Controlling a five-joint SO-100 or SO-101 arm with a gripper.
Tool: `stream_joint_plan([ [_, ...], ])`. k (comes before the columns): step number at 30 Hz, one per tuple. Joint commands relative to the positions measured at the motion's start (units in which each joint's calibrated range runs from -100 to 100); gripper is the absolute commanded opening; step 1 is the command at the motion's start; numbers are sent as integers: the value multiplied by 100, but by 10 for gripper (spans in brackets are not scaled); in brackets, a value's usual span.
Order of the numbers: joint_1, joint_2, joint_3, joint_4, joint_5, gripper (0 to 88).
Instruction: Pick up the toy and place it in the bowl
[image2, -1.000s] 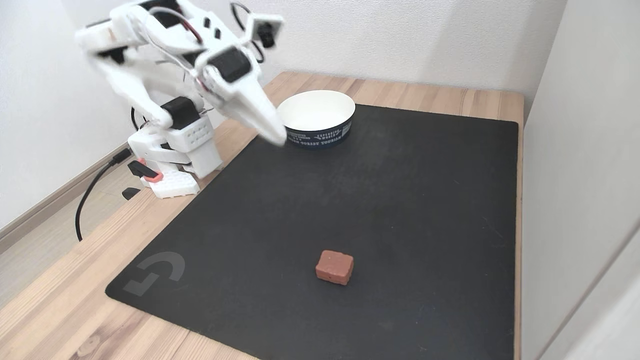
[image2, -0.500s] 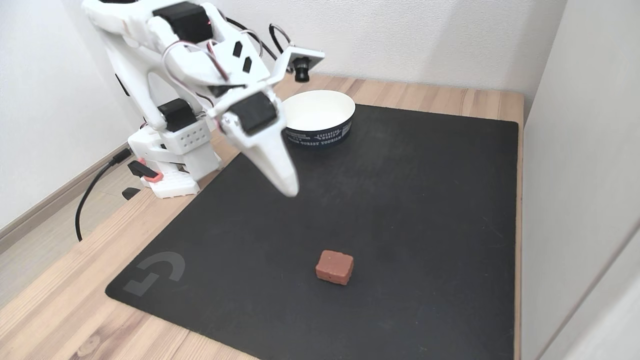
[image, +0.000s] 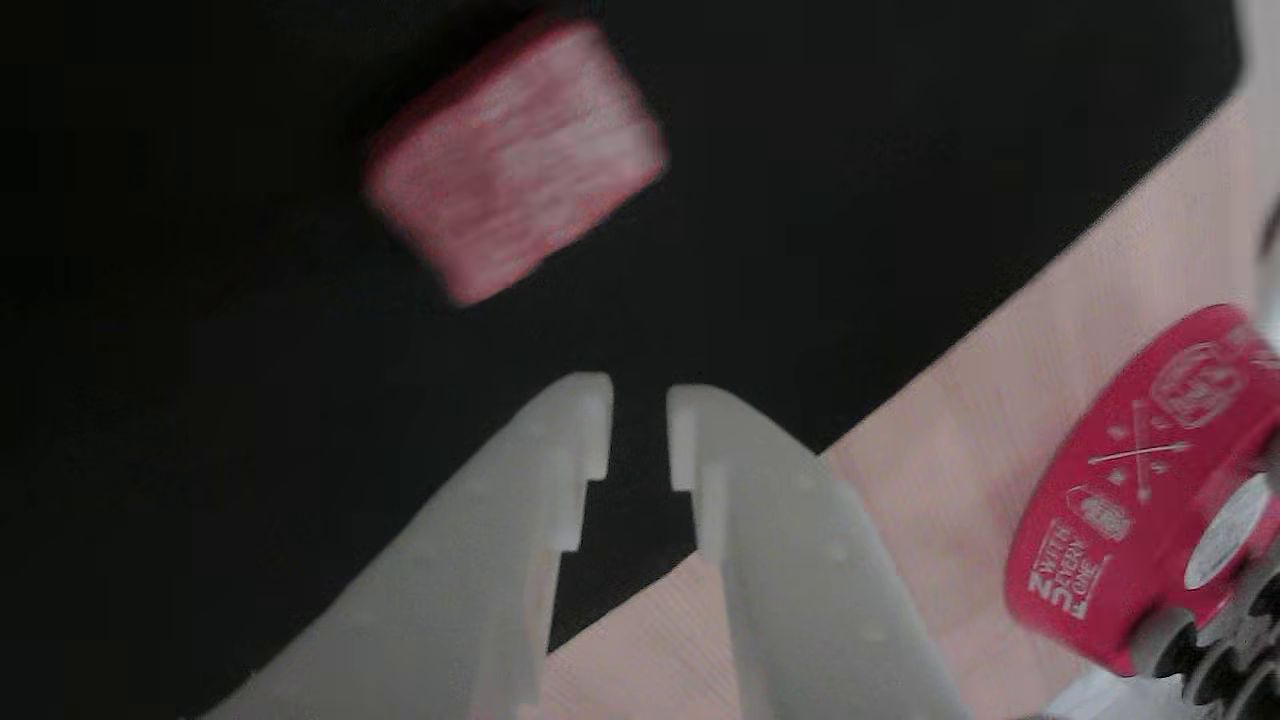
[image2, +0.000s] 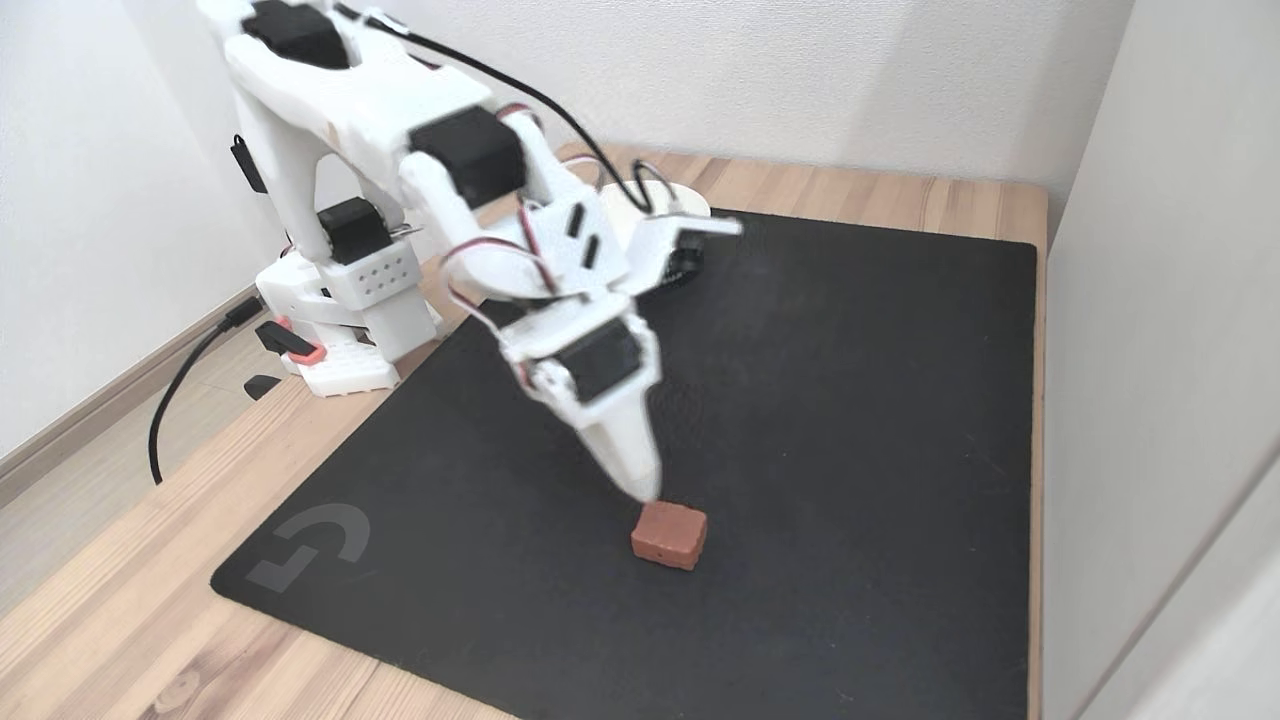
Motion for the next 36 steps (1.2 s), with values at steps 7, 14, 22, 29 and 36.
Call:
stream_joint_plan([
  [7,-99,539,-678,-5,17,22],
  [14,-99,539,-687,-5,6,23],
  [22,-107,456,-687,155,-20,23],
  [29,-157,531,-1427,731,11,23],
  [36,-199,564,-1904,1138,11,23],
])
